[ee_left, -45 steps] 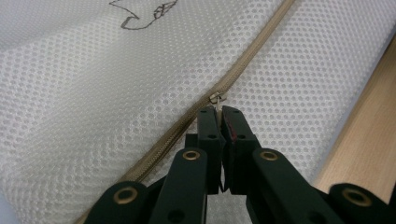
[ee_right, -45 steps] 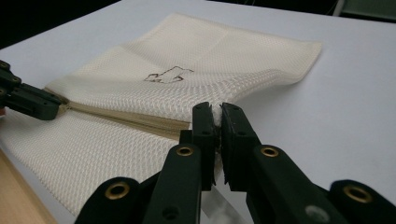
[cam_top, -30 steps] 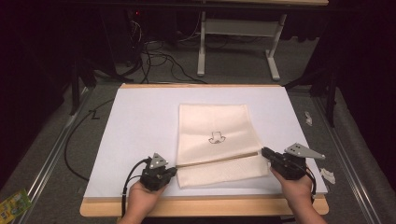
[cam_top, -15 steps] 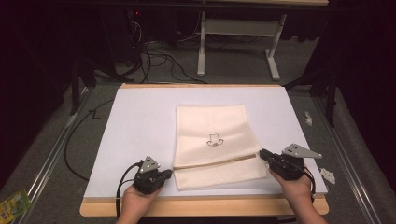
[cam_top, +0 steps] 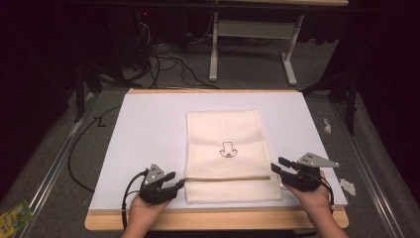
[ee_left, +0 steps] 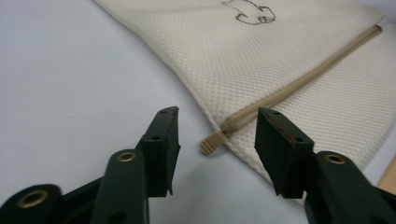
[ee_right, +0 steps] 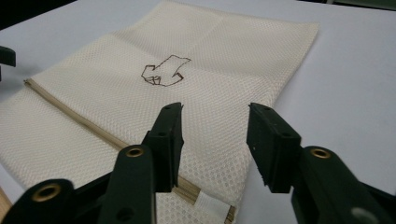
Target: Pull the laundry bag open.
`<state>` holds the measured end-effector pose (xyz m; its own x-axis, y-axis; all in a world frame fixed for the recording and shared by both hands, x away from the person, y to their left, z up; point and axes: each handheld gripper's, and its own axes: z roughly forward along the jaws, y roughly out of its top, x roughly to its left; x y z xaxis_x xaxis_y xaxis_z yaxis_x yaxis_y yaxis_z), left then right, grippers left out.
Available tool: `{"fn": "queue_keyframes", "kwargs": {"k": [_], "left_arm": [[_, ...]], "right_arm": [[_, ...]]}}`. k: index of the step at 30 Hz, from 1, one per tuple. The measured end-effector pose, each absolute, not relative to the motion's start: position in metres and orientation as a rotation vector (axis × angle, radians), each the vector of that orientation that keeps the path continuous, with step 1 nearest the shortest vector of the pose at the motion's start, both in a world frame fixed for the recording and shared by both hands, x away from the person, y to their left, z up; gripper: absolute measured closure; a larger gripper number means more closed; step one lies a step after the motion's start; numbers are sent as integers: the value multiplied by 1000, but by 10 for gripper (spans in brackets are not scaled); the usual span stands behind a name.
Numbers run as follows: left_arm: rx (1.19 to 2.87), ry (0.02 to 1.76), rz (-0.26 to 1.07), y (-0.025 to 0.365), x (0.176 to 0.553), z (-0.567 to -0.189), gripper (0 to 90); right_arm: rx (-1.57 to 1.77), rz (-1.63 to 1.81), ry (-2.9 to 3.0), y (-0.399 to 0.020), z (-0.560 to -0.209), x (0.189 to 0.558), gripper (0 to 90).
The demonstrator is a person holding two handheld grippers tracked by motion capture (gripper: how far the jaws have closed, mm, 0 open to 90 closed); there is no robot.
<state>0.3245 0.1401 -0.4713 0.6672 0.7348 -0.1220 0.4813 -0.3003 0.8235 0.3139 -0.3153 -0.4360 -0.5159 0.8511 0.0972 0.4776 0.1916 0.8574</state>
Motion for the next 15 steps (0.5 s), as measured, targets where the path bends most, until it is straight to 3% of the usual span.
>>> {"fn": "queue_keyframes", "kwargs": {"k": [1, 5, 7, 8, 15], "left_arm": [[1962, 946, 347, 140, 324, -471, 478], [1934, 964, 439, 152, 327, -466, 411], [1933, 967, 459, 155, 327, -465, 387], [1926, 982, 505, 163, 330, -463, 356], [1879, 1140, 670, 201, 339, -460, 187]], "right_arm": [[1244, 1261, 2072, -315, -436, 314, 557], [1260, 1234, 2043, -324, -437, 319, 375], [1266, 1219, 2034, -325, -438, 319, 346], [1294, 1165, 2000, -333, -439, 322, 276], [1372, 1091, 1892, -363, -444, 330, 198]]}}
